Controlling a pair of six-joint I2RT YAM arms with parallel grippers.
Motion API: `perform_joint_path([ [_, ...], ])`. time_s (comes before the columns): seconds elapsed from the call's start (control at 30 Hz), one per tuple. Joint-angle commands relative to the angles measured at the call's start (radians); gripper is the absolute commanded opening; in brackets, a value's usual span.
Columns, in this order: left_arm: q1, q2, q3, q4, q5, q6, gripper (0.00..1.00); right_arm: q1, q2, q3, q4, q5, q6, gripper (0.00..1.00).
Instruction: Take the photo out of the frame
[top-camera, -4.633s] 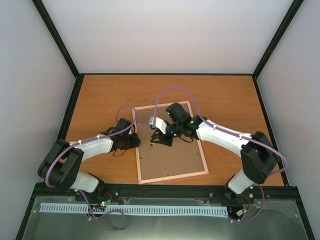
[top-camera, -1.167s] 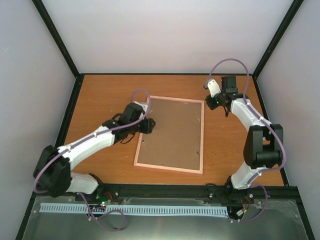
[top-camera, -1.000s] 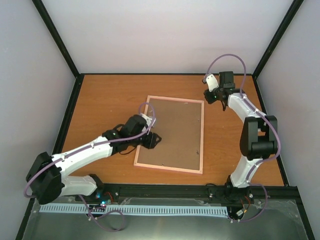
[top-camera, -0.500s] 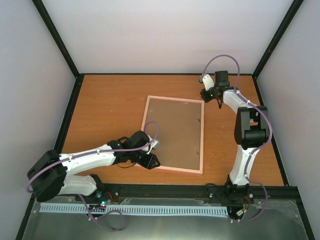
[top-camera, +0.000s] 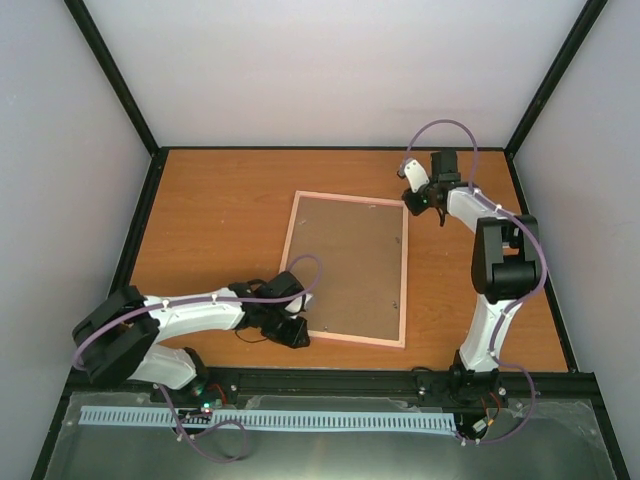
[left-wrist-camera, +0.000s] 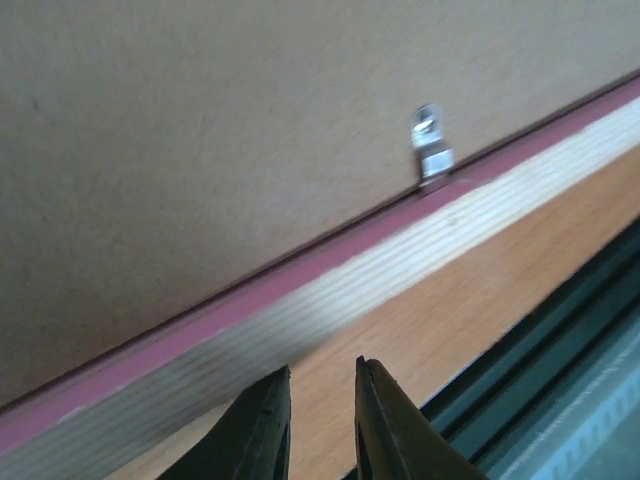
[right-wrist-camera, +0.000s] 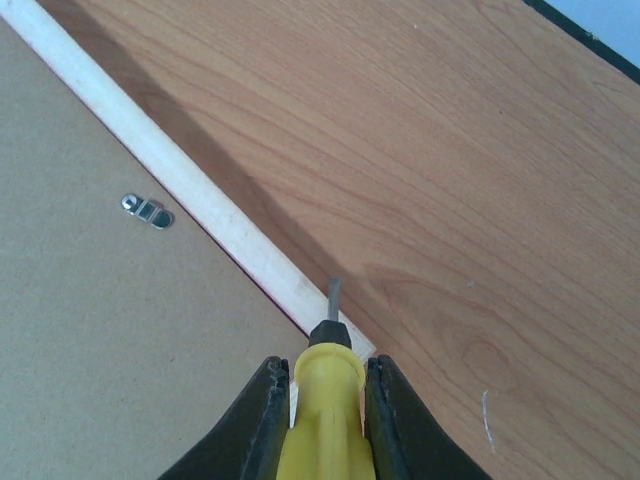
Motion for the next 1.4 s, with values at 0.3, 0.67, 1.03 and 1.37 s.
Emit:
perform_joint_path([
  [0.3,0.017,0.014,0.039,-0.14,-0.304,-0.161,0.36,-0.002,-0.211,-0.213,-0.126,0.004,-0.176,0.03],
  [0.67,0.134,-0.185,0.013,-0.2,-0.421,-0.297,0.58,-0.003,-0.474,-0.423,-0.242,0.037,-0.279,0.03],
  [1.03,0.157,-0.171,0.013,-0.155,-0.358,-0.622,0.62,-0.004,-0.579,-0.379,-0.28,0.0,-0.197,0.03],
  [1.37,0.157,0.065,0.139,-0.286,-0.373,-0.697,0.6,-0.004,-0.573,-0.383,-0.26,-0.05,-0.161,0.03],
])
